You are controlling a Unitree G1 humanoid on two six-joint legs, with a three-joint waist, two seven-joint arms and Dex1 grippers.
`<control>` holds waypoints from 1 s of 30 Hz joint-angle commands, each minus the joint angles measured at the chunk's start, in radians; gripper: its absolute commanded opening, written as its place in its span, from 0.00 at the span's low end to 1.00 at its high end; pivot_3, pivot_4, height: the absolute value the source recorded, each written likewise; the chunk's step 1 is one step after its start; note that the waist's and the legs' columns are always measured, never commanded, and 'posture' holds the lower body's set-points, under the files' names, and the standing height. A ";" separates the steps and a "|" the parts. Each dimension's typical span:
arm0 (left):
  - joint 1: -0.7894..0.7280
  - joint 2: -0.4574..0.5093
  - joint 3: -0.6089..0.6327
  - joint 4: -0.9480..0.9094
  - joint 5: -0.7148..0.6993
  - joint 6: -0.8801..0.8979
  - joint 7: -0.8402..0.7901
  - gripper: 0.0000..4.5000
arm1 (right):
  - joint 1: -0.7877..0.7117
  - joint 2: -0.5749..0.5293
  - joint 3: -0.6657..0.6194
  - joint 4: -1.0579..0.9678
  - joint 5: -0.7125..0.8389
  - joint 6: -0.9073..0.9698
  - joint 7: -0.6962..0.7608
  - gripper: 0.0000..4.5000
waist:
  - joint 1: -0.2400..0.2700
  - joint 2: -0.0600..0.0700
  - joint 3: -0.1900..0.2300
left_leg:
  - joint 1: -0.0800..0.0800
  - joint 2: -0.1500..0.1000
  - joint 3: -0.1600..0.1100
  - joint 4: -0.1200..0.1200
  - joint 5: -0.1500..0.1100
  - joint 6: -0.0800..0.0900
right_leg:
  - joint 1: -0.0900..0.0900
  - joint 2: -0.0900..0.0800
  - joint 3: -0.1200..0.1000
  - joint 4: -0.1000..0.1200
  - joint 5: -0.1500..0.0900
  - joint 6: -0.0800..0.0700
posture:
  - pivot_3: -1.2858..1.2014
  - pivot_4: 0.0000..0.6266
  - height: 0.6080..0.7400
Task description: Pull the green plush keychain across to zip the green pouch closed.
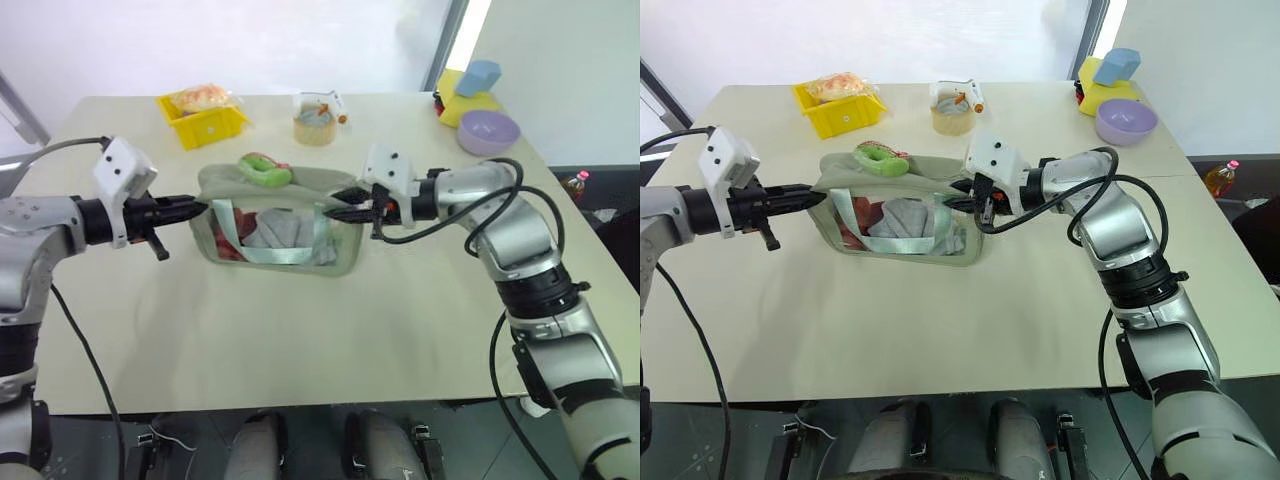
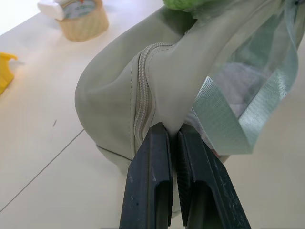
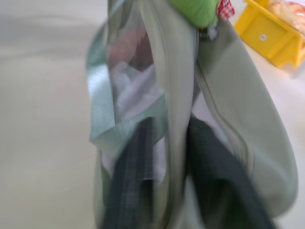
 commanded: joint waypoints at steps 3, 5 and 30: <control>0.018 0.016 0.014 -0.045 -0.020 0.001 -0.016 0.00 | -0.101 0.030 -0.062 -0.027 0.067 -0.004 0.007 0.60 | -0.001 0.000 0.000 | 0.000 0.000 0.000 0.000 0.000 0.000 | 0.000 0.000 0.000 0.000 0.000 0.000 | 0.52 0.24 0.99; 0.021 0.016 0.017 -0.050 -0.022 0.004 -0.014 0.00 | -0.124 0.061 -0.068 -0.030 0.085 0.005 -0.008 0.60 | -0.002 0.000 0.000 | 0.000 0.000 0.000 0.000 0.000 0.000 | 0.000 0.000 0.000 0.000 0.000 0.000 | 0.52 0.24 0.99; 0.025 0.004 0.020 -0.074 -0.035 0.029 0.029 0.00 | -0.210 0.217 -0.123 0.112 0.152 0.163 -0.092 0.01 | 0.000 0.000 0.000 | 0.000 0.000 -0.001 0.000 0.000 0.000 | 0.000 0.000 0.000 0.000 0.000 0.000 | 0.52 0.24 0.99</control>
